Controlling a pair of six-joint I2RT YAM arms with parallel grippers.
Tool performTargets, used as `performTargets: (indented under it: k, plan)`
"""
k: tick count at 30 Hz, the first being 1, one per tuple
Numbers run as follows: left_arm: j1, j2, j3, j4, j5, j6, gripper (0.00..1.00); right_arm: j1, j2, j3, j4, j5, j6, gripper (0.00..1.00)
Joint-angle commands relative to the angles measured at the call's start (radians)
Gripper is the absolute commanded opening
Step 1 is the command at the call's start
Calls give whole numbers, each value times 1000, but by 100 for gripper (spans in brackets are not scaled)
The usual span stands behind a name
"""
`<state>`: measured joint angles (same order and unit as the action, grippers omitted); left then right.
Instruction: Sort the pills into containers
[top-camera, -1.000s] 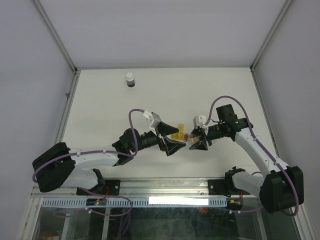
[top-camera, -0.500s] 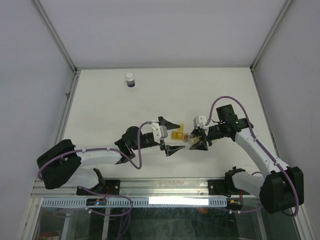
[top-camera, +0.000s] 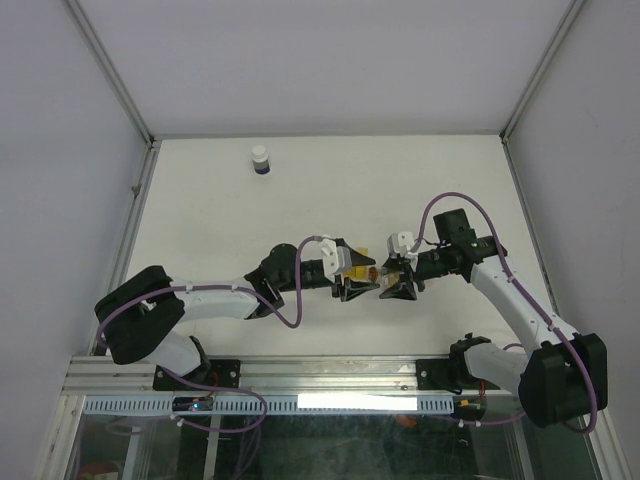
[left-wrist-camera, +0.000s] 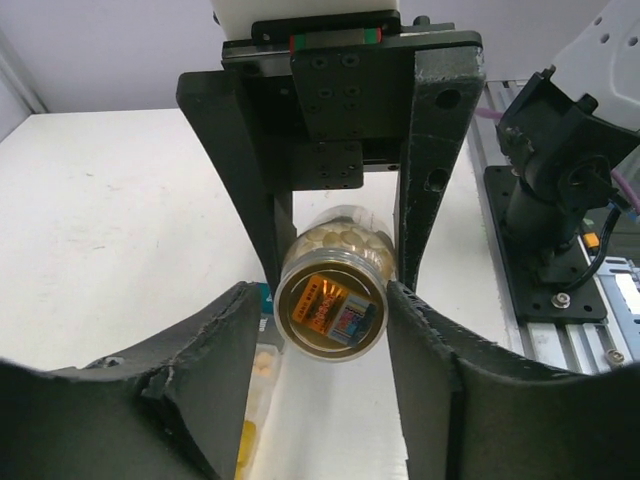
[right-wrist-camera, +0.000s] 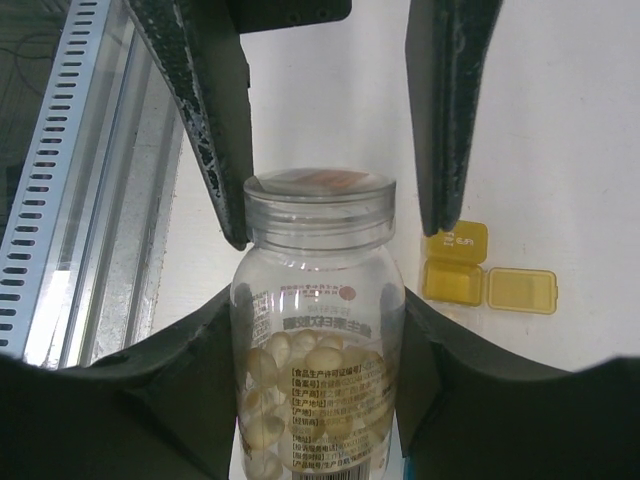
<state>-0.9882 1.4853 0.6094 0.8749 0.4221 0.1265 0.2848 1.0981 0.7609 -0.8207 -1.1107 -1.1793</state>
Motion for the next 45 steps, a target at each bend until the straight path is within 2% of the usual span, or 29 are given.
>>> performTargets:
  k: [1, 5, 7, 10, 15, 18, 21, 22, 26, 29, 34, 37, 41, 45]
  plan:
    - [8, 2, 44, 23, -13, -10, 50, 7, -27, 22, -5, -49, -20, 0]
    - [8, -7, 43, 28, -21, -80, 25, 7, -22, 23, -5, -45, -20, 0]
    - [8, -17, 45, 26, -33, -162, 12, 8, -19, 23, -5, -42, -20, 0]
    - [7, -35, 33, 31, -77, -328, 1, 8, -16, 23, -3, -36, -19, 0]
    - [-18, -86, 14, -34, -329, -626, 0, 9, -11, 23, 1, -31, -13, 0]
    - [-70, -99, 45, -120, -448, -684, 0, 9, -9, 23, 3, -29, -10, 0]
    - [-91, -96, 75, -171, -463, -696, 0, 8, -9, 23, 5, -27, -6, 0]
    - [-91, -95, 75, -170, -461, -696, 7, 7, -9, 23, 6, -27, -4, 0]
    - [-91, -120, 47, -133, -448, -673, 49, 5, -9, 23, 6, -25, -2, 0]
    - [-91, -148, 9, -87, -422, -638, 74, 4, -9, 23, 6, -25, -1, 0]
    - [-90, -210, -51, -83, -358, -516, 98, 4, -10, 23, 6, -29, 0, 0]
    - [-90, -252, -87, -95, -336, -433, 99, 4, -10, 23, 6, -29, 0, 0]
    - [-90, -285, -139, -39, -271, -219, 99, 4, -11, 22, 5, -33, -1, 0]
    - [-85, -244, -138, -5, -167, 35, 99, 4, -9, 21, 3, -34, -6, 0]
